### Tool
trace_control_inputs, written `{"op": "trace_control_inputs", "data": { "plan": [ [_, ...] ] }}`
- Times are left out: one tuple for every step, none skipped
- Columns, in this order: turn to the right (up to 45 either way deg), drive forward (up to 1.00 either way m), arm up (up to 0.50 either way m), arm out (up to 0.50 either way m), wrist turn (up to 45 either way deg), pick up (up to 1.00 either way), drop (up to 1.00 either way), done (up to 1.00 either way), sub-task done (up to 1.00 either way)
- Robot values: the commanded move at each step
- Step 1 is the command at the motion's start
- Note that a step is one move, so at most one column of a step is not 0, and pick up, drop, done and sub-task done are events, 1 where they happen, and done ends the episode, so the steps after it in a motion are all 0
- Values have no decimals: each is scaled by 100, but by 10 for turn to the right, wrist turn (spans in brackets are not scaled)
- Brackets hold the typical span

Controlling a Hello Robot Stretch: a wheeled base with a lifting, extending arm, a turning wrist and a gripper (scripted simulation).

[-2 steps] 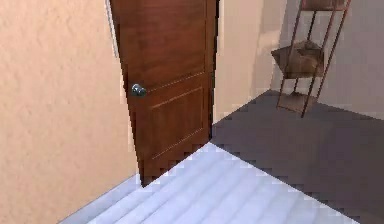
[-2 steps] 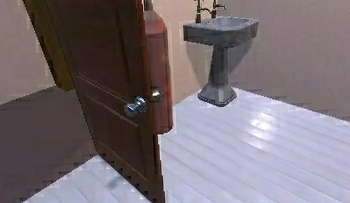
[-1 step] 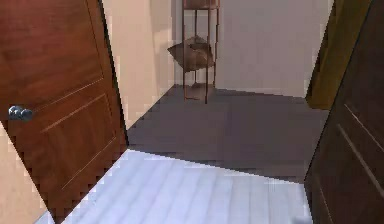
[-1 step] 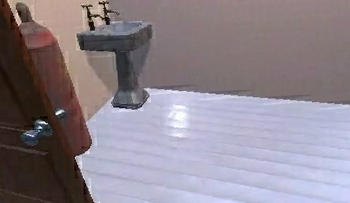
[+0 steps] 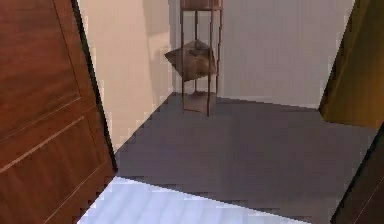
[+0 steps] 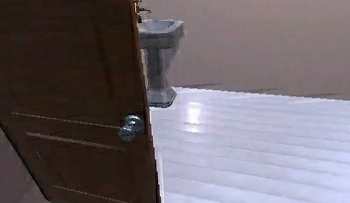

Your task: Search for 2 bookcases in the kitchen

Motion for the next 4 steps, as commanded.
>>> {"op": "trace_control_inputs", "data": {
  "plan": [
    [150, 0, 0, 0, 0, 0, 0, 0, 0],
    [0, 65, 0, 0, 0, 0, 0, 0, 0],
    [60, 0, 0, 0, 0, 0, 0, 0, 0],
    [0, 100, 0, 0, 0, 0, 0, 0, 0]
  ]
}}
